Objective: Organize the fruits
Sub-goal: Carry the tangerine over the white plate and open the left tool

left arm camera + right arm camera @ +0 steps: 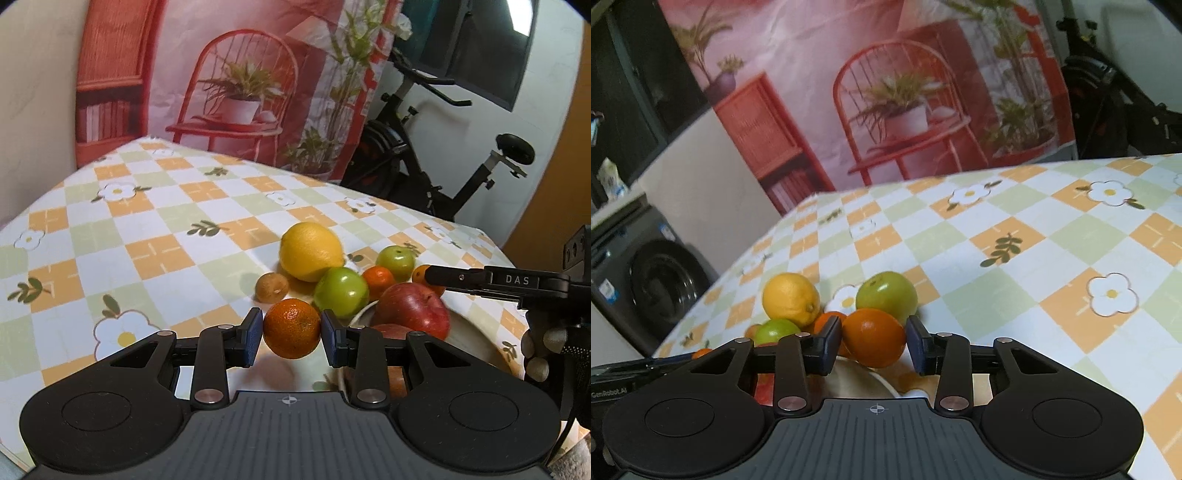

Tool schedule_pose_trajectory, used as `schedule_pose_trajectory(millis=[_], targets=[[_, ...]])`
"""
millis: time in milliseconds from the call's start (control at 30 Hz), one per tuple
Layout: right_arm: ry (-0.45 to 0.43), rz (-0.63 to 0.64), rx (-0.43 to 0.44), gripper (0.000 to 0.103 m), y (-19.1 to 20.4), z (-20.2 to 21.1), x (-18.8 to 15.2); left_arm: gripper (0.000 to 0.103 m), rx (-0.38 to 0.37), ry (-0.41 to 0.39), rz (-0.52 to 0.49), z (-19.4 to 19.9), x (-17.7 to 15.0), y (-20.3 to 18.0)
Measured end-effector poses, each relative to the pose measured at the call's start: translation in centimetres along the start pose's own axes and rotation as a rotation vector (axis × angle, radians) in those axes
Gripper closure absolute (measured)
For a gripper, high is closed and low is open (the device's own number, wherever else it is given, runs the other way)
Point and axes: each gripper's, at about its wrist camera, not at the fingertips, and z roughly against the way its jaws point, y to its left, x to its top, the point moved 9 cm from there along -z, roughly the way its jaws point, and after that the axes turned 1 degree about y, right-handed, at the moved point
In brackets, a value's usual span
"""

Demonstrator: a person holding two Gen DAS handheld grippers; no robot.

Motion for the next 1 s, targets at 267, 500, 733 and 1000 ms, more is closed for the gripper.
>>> schedule_pose_trajectory(millis=[267,500,733,1000], targets=[[-0.067,-0.023,0.025,0.069,-0.4,4.0,-1.4,0.067,-0.038,-0.037,-0.096,1.8,0.9,-3.4],[-0.102,-0.041,0.062,0.069,-0.7,5.5,-2.0,0.067,-0.094,-0.025,-0.179,2.2,0.9,-6.7],[-0.111,-0.051,0.091,0.078,-0.8,5.7,-2.5,0.067,-0.138,0.02,-0.257,1.2,-0.1,-8.8],[-0.1,-0.065,0.102,0.089,-1.3,5.5,-2.9,0.067,-0.16,0.046,-0.303,0.5,-0.7,-9.7]])
